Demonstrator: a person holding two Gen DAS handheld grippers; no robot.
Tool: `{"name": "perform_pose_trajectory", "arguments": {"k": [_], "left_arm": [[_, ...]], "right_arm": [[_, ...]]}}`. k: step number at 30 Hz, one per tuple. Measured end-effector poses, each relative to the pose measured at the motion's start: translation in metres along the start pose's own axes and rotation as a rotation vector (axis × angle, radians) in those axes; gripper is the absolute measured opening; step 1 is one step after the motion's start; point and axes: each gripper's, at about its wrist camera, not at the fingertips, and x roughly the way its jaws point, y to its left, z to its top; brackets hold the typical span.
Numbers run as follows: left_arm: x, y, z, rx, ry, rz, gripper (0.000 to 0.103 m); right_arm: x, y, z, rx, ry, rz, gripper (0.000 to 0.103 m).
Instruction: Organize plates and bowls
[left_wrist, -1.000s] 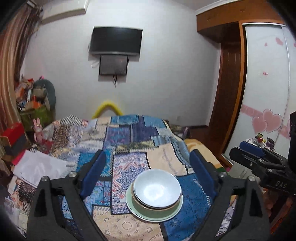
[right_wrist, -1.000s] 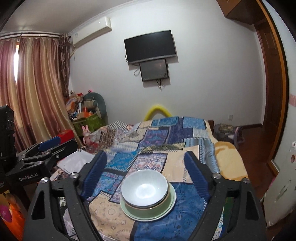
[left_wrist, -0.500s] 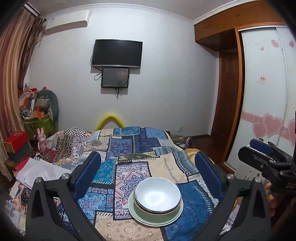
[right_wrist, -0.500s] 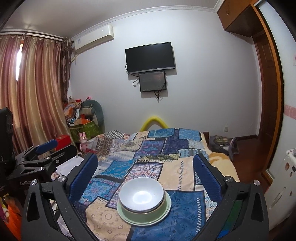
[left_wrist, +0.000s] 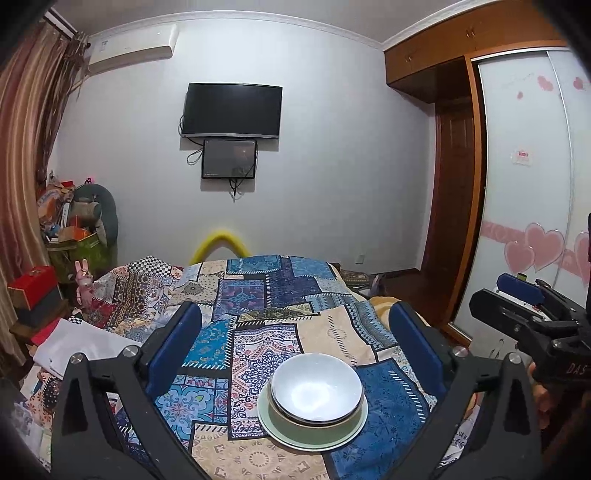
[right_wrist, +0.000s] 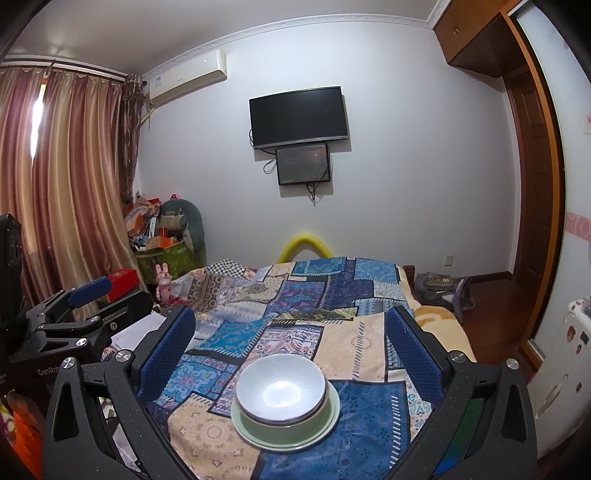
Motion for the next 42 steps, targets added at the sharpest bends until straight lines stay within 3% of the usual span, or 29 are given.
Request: {"name": "perform_pose_trajectory", "arguments": {"k": [42], "left_arm": [[0.0079,-0.0010,-0.0017,0.012,0.027,-0.020,0.103]], "right_arm": [[0.0046,-0.0046,0.0002,0.013,0.020,0.007,0.103]]}}
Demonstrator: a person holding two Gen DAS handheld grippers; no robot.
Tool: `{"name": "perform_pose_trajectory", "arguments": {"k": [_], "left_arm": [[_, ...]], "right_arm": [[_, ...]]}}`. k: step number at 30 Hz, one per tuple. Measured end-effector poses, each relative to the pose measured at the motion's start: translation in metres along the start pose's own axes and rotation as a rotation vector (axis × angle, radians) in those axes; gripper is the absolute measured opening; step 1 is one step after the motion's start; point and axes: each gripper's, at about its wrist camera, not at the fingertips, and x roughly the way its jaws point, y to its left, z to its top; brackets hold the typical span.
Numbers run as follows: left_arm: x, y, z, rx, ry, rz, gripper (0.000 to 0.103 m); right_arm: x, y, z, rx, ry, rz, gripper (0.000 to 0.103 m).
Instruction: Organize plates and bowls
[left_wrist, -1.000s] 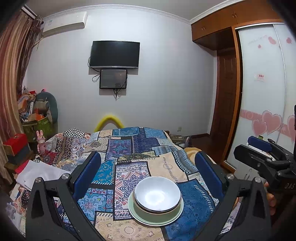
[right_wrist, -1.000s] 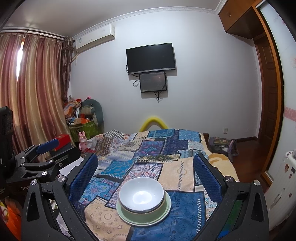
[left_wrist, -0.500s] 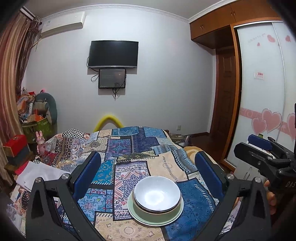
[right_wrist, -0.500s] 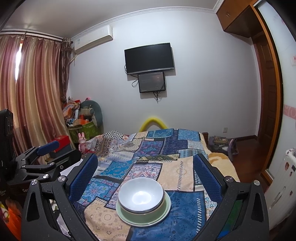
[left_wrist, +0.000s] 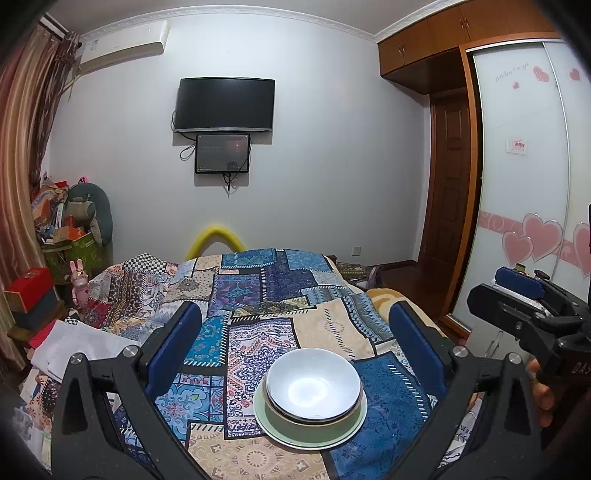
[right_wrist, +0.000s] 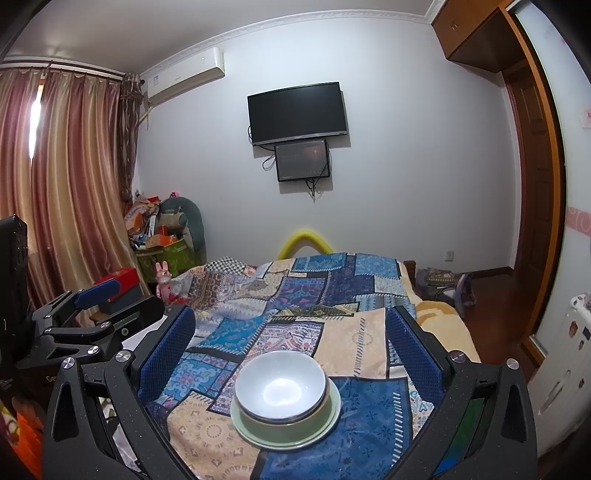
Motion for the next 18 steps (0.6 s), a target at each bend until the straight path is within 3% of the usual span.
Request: {"name": "perform_pose_trajectory", "arguments": {"k": [18], "left_arm": [[0.0066,0.0008,-0.0026,0.006,0.026,-0.028,0.103]], "right_arm": [[0.0046,-0.0017,-0.0033,0.002,0.010,-0.001,0.103]]}}
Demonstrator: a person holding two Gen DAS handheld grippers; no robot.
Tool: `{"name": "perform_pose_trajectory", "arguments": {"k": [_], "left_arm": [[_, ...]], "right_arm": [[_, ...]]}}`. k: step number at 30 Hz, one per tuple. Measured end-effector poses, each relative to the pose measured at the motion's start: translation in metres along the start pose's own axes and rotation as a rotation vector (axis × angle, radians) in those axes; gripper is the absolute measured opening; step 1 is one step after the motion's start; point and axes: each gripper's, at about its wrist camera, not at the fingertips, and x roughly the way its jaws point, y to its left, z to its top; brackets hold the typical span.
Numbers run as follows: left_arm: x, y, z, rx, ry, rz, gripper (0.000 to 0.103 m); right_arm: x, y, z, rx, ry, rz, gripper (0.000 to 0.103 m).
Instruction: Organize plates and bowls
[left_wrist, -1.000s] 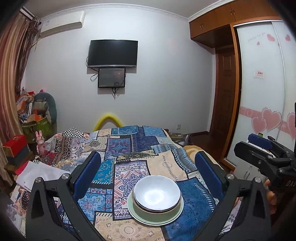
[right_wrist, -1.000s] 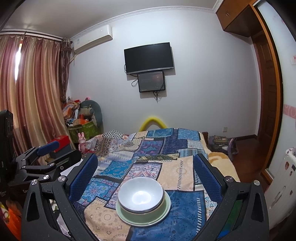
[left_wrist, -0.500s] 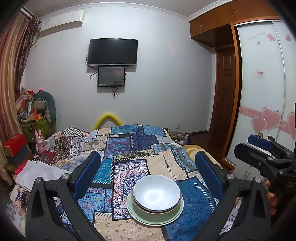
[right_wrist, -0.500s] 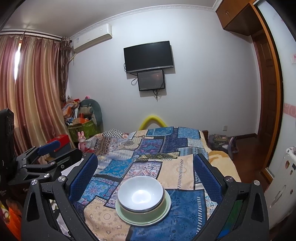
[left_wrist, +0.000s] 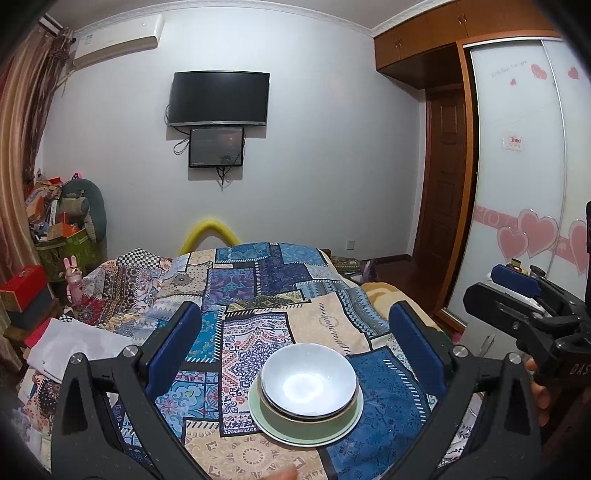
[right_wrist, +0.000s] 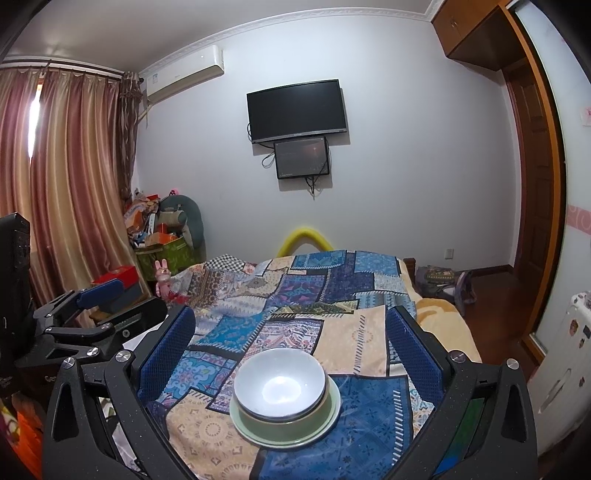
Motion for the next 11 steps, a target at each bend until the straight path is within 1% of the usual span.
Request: {"name": "perform_pose_trajectory", "arguments": {"k": [11], "left_arm": [[0.0003,0.0014,-0.0012,-0.017,0.004,-0.008,0.103]], "right_arm": [[0.0039,-0.0012,-0.0005,0.002,0.011,0.002,0.103]]}}
